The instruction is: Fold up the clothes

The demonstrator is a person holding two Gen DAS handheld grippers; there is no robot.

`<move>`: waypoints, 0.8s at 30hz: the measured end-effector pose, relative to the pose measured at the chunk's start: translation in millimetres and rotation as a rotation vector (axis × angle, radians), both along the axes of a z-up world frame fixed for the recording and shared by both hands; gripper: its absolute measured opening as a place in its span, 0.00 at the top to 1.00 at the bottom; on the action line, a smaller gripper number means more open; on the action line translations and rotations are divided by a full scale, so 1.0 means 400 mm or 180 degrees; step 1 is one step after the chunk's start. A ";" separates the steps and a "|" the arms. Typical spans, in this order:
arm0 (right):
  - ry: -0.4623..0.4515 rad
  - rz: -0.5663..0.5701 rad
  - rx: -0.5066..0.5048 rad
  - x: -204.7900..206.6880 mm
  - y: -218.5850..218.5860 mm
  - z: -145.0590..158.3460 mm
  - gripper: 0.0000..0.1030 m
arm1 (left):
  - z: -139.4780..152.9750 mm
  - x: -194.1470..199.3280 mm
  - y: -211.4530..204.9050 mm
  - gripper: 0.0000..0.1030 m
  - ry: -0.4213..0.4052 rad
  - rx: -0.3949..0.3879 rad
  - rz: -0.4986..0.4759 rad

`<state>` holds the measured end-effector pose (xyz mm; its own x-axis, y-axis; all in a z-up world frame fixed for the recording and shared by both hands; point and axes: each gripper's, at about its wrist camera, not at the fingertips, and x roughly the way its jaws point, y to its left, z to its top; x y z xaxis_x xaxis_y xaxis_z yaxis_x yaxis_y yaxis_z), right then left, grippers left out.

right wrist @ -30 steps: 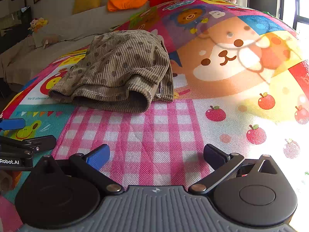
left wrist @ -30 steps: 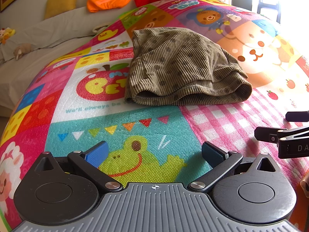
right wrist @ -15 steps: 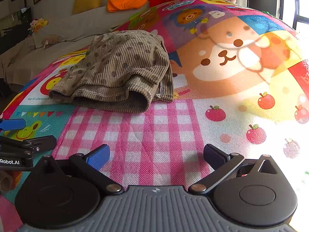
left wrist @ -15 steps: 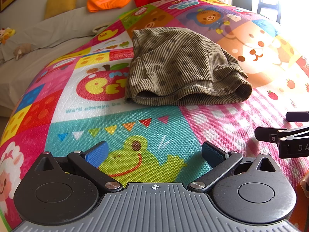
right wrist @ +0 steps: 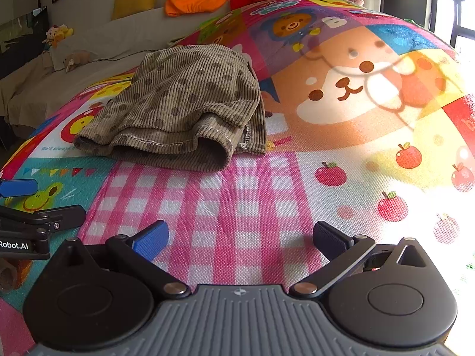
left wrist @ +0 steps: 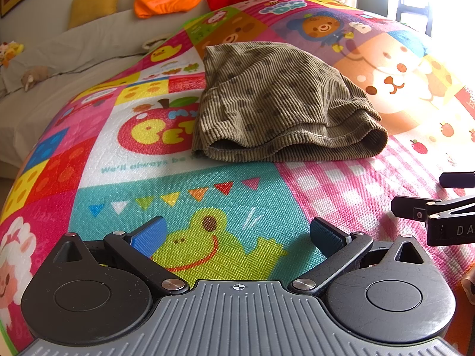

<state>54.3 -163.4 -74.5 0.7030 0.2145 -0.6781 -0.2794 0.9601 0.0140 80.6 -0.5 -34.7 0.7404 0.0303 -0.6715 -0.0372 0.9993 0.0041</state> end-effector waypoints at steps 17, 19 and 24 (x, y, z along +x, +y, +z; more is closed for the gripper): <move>-0.0319 -0.0012 -0.0233 -0.032 0.024 -0.002 0.00 | -0.001 -0.001 0.000 0.00 0.0001 -0.0009 -0.0002; -0.0265 -0.0034 -0.0157 -0.027 0.017 -0.002 0.00 | 0.000 0.000 0.001 0.00 0.0001 -0.0010 -0.0003; -0.0129 -0.0003 -0.0001 -0.011 0.000 -0.004 0.00 | 0.001 -0.003 0.003 0.00 -0.0004 -0.0018 -0.0025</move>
